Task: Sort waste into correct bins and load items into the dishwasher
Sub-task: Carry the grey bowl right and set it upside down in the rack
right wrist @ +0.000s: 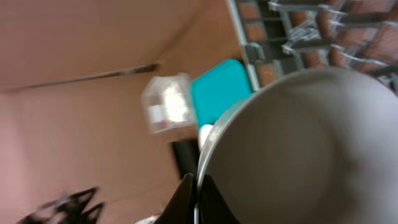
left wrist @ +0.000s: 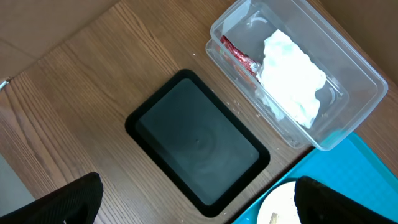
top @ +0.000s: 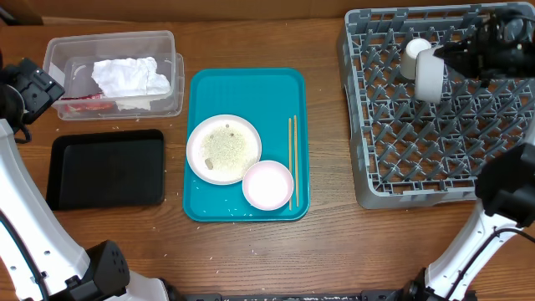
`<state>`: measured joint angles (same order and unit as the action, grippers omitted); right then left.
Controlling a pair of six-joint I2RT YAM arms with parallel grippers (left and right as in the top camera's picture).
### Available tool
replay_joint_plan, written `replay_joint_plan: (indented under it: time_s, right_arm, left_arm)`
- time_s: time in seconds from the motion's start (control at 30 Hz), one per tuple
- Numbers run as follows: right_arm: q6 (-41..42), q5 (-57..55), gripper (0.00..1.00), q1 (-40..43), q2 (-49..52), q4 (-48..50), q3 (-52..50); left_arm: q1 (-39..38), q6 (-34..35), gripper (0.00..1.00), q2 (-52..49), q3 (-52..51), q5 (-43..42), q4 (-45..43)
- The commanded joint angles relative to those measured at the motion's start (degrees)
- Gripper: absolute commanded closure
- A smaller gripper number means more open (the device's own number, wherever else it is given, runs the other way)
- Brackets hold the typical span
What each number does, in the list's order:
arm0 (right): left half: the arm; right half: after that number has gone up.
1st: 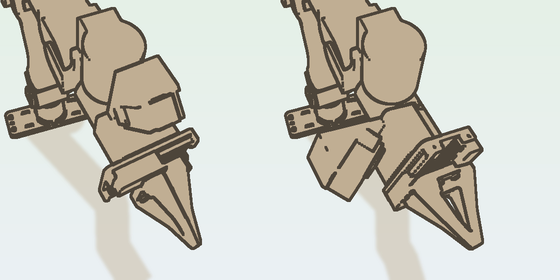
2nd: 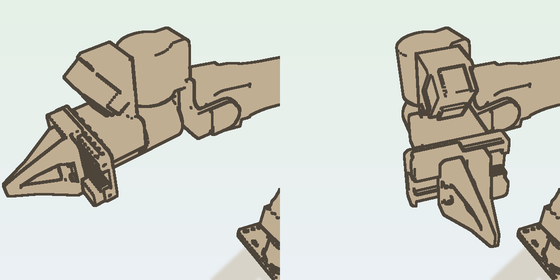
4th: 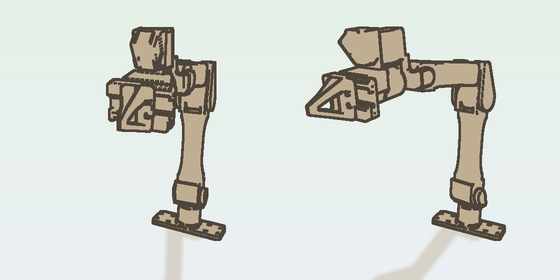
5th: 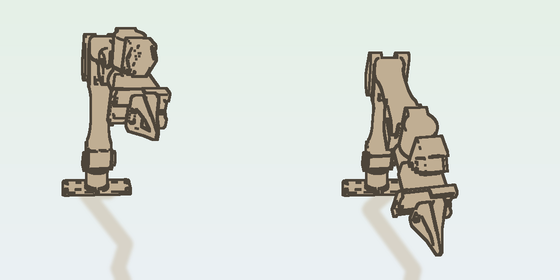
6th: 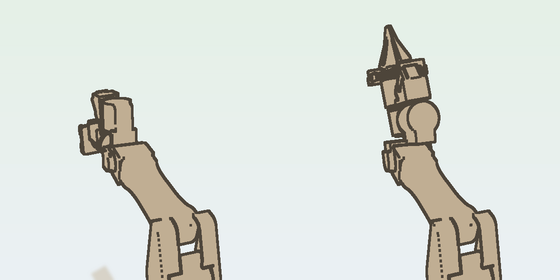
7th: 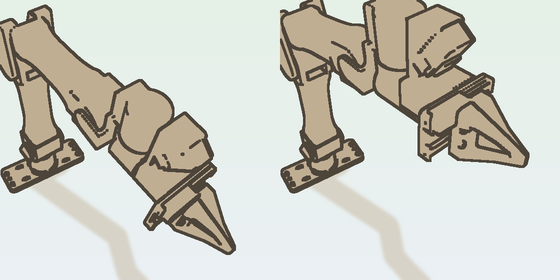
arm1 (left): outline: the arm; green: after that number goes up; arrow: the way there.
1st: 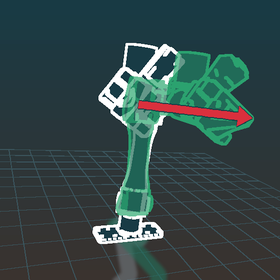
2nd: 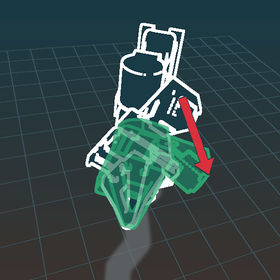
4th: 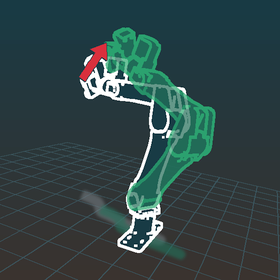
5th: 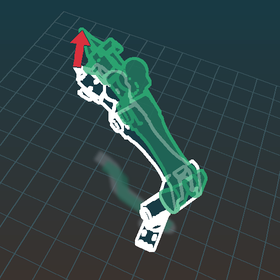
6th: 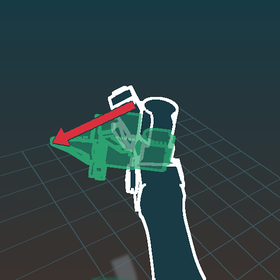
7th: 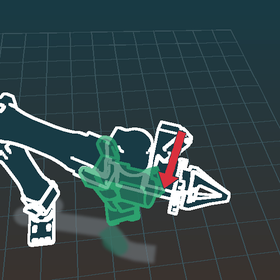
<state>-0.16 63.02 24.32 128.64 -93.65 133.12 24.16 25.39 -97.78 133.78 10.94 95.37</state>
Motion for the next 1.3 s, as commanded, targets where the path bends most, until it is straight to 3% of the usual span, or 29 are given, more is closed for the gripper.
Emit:
replay_joint_plan:
  time_s: [0.0,0.23,0.47,0.53,0.6,0.77,0.9,1.0,1.27]
  right_arm:
    - [-4.76,14.27,0.96,0.52,-1.33,4.17,-6.19]
    - [4.72,15.58,0.96,2.23,-1.31,21.18,-21.44]
    - [6.45,9.05,0.94,6.14,-1.46,19.37,-22.47]
    - [6.43,9.03,0.88,7.3,-1.46,19.15,-22.47]
    - [6.4,9.01,0.73,8.24,-1.46,18.45,-22.43]
    - [6.91,7.41,0.61,10.99,-2.38,16.94,-22.01]
    - [8.48,-3.56,0.57,13.6,-4.76,12.52,-17.92]
    - [12.44,-19.54,0.54,15.21,-8.33,6.73,-10.84]
    - [13.92,-34.38,0.51,9.81,-16.06,3.13,-5.75]
  left_arm:
    - [0.2,0.57,0.0,0.68,-0.02,-0.24,-0.02]
    - [0.2,0.57,0.0,0.68,-0.02,-0.24,-0.02]
    - [0.2,0.57,0.0,0.68,-0.02,-0.24,-0.02]
    - [0.2,0.57,0.0,0.68,-0.02,-0.24,-0.02]
    - [0.2,0.57,0.0,0.68,-0.02,-0.24,-0.02]
    - [0.2,0.57,0.0,0.68,-0.02,-0.24,-0.02]
    - [0.2,0.57,0.0,0.68,-0.02,-0.24,-0.02]
    - [0.2,0.57,0.0,0.68,-0.02,-0.24,-0.02]
    - [0.2,0.57,0.0,0.68,-0.02,-0.24,-0.02]
